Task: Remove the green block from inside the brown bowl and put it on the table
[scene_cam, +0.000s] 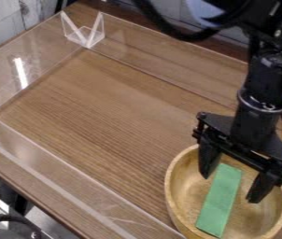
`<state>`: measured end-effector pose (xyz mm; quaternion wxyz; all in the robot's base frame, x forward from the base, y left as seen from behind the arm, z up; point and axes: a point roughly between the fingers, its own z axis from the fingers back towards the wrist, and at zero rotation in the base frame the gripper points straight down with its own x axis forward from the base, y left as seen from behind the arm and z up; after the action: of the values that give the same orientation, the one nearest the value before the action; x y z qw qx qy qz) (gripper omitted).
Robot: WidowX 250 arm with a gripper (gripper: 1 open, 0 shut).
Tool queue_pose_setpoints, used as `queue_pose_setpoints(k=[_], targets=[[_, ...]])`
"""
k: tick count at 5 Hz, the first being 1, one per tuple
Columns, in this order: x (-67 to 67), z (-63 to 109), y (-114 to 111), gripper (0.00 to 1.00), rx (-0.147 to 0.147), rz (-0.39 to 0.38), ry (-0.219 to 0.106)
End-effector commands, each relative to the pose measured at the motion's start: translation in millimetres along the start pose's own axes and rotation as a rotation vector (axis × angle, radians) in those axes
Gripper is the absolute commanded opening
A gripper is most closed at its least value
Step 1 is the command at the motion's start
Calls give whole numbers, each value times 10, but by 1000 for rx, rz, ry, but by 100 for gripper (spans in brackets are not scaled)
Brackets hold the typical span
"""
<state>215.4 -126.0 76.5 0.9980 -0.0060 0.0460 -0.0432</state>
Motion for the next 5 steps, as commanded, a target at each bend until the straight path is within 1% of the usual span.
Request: queue_pose_setpoints(k=[1,3,5], targets=[[26,110,16,100,-40,-12,-63],[41,51,68,100,-57,-27,-75],[71,26,112,100,-71,-39,-82]])
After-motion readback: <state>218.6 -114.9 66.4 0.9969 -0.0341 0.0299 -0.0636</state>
